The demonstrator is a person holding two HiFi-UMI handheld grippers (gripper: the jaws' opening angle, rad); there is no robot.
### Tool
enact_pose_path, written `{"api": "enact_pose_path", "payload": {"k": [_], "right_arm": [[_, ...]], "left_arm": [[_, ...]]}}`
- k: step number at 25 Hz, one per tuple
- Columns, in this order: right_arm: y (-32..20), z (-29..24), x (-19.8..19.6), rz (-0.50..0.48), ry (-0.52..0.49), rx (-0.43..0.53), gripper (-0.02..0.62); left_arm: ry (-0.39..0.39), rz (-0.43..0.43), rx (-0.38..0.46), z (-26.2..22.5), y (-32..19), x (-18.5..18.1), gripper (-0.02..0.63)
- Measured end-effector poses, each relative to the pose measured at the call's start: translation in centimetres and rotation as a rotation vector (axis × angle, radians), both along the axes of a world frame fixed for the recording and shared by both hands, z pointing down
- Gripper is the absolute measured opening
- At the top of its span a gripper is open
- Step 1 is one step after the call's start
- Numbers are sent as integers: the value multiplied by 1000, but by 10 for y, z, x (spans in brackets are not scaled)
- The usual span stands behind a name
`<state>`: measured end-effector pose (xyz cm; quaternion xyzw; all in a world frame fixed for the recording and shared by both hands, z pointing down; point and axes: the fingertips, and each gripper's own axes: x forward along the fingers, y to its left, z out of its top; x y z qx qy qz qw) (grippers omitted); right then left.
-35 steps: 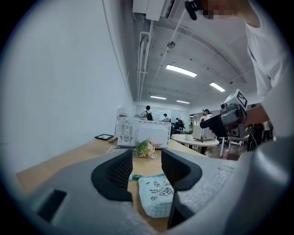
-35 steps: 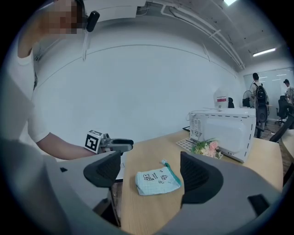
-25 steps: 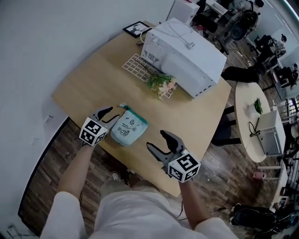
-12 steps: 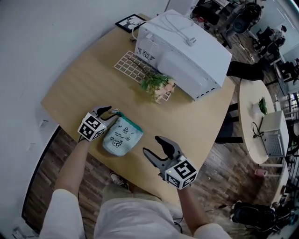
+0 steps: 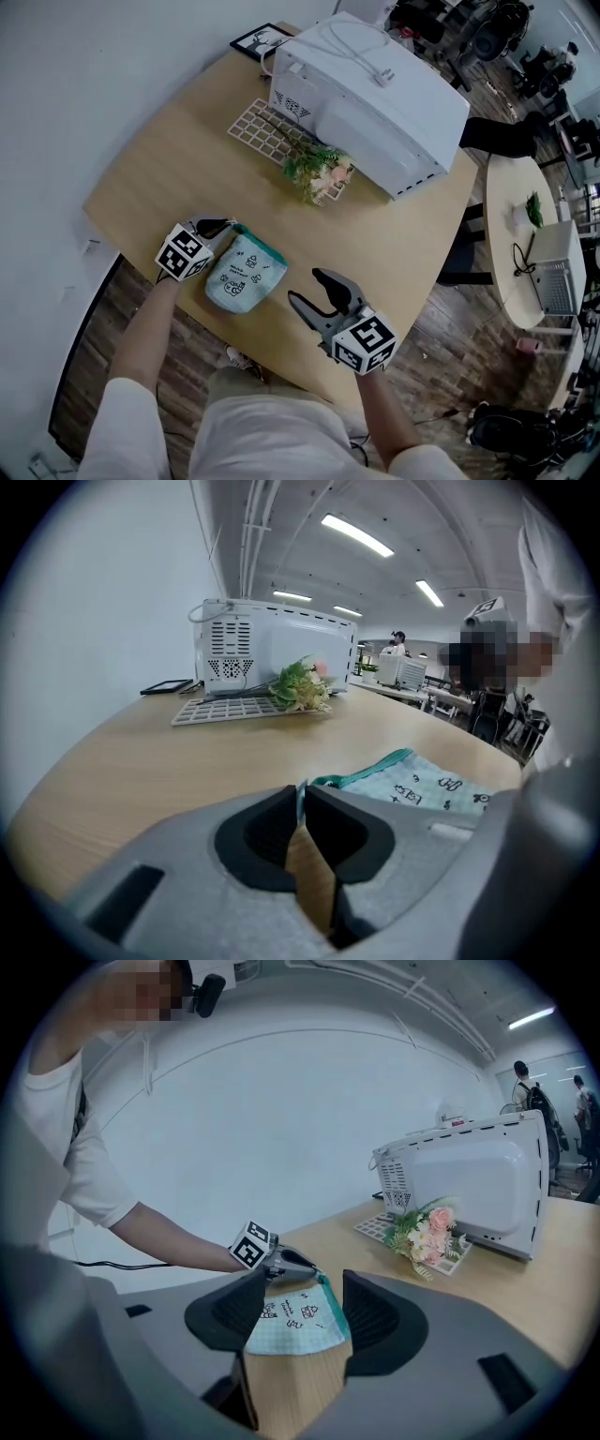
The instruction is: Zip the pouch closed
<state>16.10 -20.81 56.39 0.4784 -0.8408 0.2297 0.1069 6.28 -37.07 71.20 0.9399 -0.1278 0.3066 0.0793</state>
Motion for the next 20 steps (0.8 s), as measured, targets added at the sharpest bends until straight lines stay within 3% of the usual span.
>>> {"api": "enact_pose_path", "payload": {"k": [8, 10, 15, 20], "right_arm": [[6, -10, -9, -32, 5, 27, 236], [9, -12, -14, -66, 18, 35, 167], [12, -24, -28, -122, 35, 62, 139], [14, -48, -51, -199, 43, 112, 93]], "left_arm": [[49, 16, -4, -19, 20, -2, 25], [88, 26, -20, -28, 31, -4, 23], [225, 53, -28, -68, 61, -16, 20], [348, 148, -24, -118, 100, -31, 17]]}}
